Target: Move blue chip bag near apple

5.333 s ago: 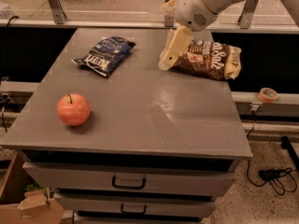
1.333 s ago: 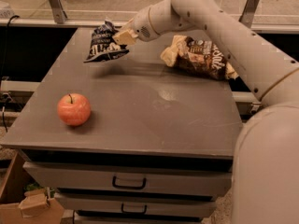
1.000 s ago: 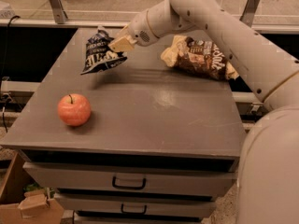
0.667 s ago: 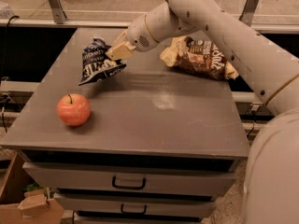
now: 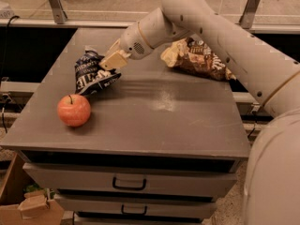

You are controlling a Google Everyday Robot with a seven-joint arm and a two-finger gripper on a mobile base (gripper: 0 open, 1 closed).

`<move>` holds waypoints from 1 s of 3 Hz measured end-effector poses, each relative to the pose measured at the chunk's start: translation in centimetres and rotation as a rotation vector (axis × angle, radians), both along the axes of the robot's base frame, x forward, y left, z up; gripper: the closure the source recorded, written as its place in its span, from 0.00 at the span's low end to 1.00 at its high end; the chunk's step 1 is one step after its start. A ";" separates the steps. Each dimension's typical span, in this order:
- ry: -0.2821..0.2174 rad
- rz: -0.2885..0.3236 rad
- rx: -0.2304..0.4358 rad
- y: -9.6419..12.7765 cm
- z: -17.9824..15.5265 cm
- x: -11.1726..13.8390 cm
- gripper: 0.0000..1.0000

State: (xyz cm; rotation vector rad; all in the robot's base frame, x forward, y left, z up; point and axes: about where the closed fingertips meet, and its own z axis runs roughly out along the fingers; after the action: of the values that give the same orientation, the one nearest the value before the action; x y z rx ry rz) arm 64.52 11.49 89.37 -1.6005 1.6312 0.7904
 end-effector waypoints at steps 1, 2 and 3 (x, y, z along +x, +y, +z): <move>0.019 0.017 -0.002 0.5 -0.3 -0.5 0.35; 0.028 0.025 -0.005 0.7 -0.5 -0.8 0.12; 0.029 0.021 -0.011 0.5 -0.6 -0.8 0.00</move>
Offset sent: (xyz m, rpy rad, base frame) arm -0.0097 0.0041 -0.0048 -0.0081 0.0343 0.0255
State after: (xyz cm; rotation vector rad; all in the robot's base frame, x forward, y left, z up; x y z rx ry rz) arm 63.67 12.02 88.76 -1.6230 1.6444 0.8199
